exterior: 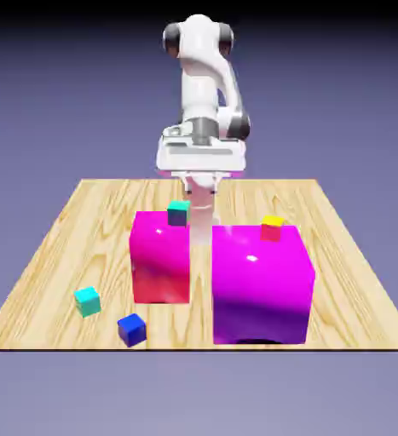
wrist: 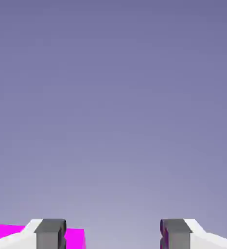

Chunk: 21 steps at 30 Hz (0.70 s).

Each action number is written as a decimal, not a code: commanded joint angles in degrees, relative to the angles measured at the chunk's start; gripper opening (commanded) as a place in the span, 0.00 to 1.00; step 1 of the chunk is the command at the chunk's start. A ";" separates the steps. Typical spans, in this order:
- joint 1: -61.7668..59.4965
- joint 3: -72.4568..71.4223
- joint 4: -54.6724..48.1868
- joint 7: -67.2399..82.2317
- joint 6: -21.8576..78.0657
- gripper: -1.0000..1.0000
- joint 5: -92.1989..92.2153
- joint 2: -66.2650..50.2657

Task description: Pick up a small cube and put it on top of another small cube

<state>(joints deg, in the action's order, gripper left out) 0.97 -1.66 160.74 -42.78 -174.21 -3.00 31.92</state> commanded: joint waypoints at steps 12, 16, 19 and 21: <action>-22.85 -19.56 -17.92 20.03 17.32 0.50 -29.38 -24.92; -30.46 -26.08 -23.89 26.71 23.09 0.50 -39.18 -33.23; -36.17 -30.97 -28.37 31.72 27.42 0.50 -46.52 -39.45; -39.98 -34.22 -31.35 35.05 30.30 0.50 -51.42 -43.61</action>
<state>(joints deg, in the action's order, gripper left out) -39.01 -35.88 129.39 -7.73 -143.91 -54.41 -11.69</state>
